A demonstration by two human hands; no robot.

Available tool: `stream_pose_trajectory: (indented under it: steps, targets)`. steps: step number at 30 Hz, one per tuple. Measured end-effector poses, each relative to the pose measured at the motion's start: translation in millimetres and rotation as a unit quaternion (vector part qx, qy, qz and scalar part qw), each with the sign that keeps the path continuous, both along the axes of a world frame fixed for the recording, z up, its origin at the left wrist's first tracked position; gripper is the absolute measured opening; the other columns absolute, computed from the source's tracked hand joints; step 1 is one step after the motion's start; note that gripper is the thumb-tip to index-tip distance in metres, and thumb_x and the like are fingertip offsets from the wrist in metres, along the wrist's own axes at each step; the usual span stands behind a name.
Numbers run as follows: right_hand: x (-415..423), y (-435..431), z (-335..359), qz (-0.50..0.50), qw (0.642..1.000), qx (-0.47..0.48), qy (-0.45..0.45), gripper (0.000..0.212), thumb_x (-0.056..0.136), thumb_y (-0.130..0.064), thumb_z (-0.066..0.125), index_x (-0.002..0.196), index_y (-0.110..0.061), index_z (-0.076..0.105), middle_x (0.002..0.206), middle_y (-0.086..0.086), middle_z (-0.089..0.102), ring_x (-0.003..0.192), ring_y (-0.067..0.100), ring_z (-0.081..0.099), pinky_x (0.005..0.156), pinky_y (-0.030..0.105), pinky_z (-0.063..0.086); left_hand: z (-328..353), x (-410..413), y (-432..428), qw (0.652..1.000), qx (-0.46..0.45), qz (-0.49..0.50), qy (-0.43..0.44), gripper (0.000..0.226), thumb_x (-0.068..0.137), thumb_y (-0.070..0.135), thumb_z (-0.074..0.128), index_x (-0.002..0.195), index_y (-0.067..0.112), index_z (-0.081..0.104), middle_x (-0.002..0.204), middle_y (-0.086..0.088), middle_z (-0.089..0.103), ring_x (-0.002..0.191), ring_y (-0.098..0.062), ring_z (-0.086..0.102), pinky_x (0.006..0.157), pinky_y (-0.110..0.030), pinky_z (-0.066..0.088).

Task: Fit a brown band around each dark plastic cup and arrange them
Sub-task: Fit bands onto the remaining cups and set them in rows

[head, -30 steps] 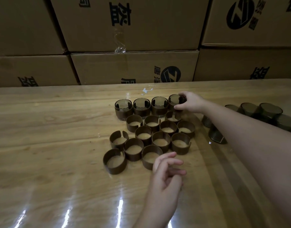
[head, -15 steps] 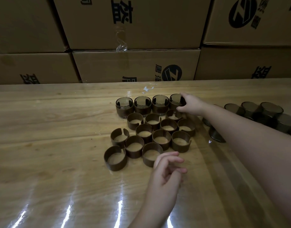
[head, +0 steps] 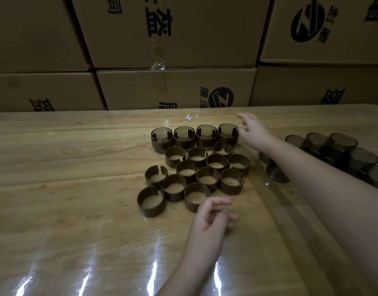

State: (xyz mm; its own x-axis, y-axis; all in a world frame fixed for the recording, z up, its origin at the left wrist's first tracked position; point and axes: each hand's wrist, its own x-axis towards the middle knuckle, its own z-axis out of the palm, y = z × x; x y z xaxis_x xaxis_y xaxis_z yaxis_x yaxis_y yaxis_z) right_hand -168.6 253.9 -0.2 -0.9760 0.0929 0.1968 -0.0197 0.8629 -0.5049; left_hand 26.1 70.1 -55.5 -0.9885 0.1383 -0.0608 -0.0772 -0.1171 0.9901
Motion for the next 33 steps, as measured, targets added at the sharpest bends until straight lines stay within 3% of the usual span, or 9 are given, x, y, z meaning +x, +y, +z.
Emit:
stream_pose_trajectory:
  steps: [4,6,9,12,15,19,24,27,33]
  targets:
    - [69.8,-7.4,2.3,-0.015,0.975,-0.215,0.062,0.022,0.100,-0.014,0.045,0.111,-0.027,0.059,0.107,-0.005,0.066,0.073,0.002,0.061,0.056,0.015,0.044,8.5,0.1,0.8,0.997,0.064,0.021,-0.039,0.023,0.097,-0.001,0.044,0.091,0.008,0.065,0.079,0.000,0.073,0.067,-0.011,0.066,0.061,-0.021,0.052]
    - [117.0,-14.3,-9.6,0.002,0.951,-0.305,0.046,0.023,0.099,-0.013,0.046,0.096,-0.029,0.063,0.084,-0.006,0.069,0.062,-0.003,0.060,0.053,0.012,0.045,11.2,0.1,1.5,0.995,0.079,0.035,-0.048,0.023,0.098,0.000,0.043,0.090,0.006,0.064,0.074,-0.002,0.071,0.063,-0.011,0.064,0.059,-0.022,0.050]
    - [173.4,-19.7,-39.3,0.016,0.936,-0.352,0.009,0.025,0.099,-0.011,0.047,0.092,-0.026,0.066,0.074,-0.010,0.069,0.053,-0.001,0.056,0.049,0.009,0.042,11.9,0.2,1.8,0.995,0.082,0.045,-0.045,0.023,0.098,0.002,0.044,0.089,0.005,0.065,0.073,-0.005,0.069,0.063,-0.012,0.063,0.060,-0.023,0.049]
    - [189.5,-9.2,-62.1,-0.010,0.935,-0.353,-0.008,0.026,0.099,-0.010,0.046,0.092,-0.026,0.065,0.079,-0.004,0.069,0.056,0.001,0.057,0.052,0.013,0.043,12.7,1.4,3.2,0.996,0.072,0.046,-0.040,0.023,0.098,0.004,0.044,0.089,0.006,0.064,0.072,-0.004,0.068,0.063,-0.011,0.062,0.063,-0.025,0.047]
    - [180.9,9.3,-70.0,-0.068,0.955,-0.282,0.058,0.023,0.098,-0.012,0.049,0.094,-0.030,0.062,0.103,-0.007,0.061,0.076,0.002,0.059,0.064,0.014,0.043,13.2,4.2,5.2,0.996,0.068,0.042,-0.035,0.022,0.099,0.006,0.044,0.089,0.006,0.064,0.070,-0.003,0.067,0.063,-0.010,0.061,0.063,-0.025,0.046]
    - [174.4,23.4,-76.9,-0.073,0.971,-0.172,0.149,0.024,0.094,-0.012,0.055,0.110,-0.029,0.059,0.127,-0.012,0.042,0.092,-0.017,0.049,0.069,0.010,0.043,12.9,5.4,4.7,0.997,0.058,0.042,-0.031,0.023,0.099,0.006,0.043,0.089,0.006,0.064,0.071,-0.004,0.067,0.064,-0.012,0.061,0.065,-0.027,0.046]
    - [167.1,30.1,-77.1,-0.062,0.988,-0.103,0.096,0.038,0.097,-0.015,0.052,0.133,-0.027,0.053,0.157,-0.022,0.011,0.092,-0.024,0.043,0.062,0.005,0.038,11.0,2.9,3.3,0.998,0.055,0.036,-0.025,0.023,0.099,0.006,0.043,0.090,0.006,0.064,0.072,-0.004,0.067,0.066,-0.012,0.061,0.066,-0.028,0.047]
    - [166.6,27.8,-76.3,-0.057,0.991,-0.084,0.091,0.038,0.097,-0.005,0.047,0.132,-0.017,0.057,0.160,-0.013,0.010,0.097,-0.023,0.026,0.070,-0.001,0.033,9.7,2.0,2.5,0.998,0.056,0.030,-0.026,0.022,0.099,0.006,0.044,0.090,0.007,0.064,0.071,-0.003,0.067,0.065,-0.012,0.062,0.066,-0.027,0.047]
    - [168.9,24.4,-72.7,-0.091,0.989,-0.056,0.107,0.035,0.096,-0.002,0.045,0.130,-0.006,0.056,0.147,0.003,0.028,0.110,0.018,0.052,0.081,0.021,0.041,6.2,0.2,1.6,0.998,0.062,0.018,-0.026,0.022,0.099,0.007,0.044,0.090,0.008,0.064,0.071,-0.002,0.068,0.066,-0.011,0.063,0.065,-0.024,0.049]
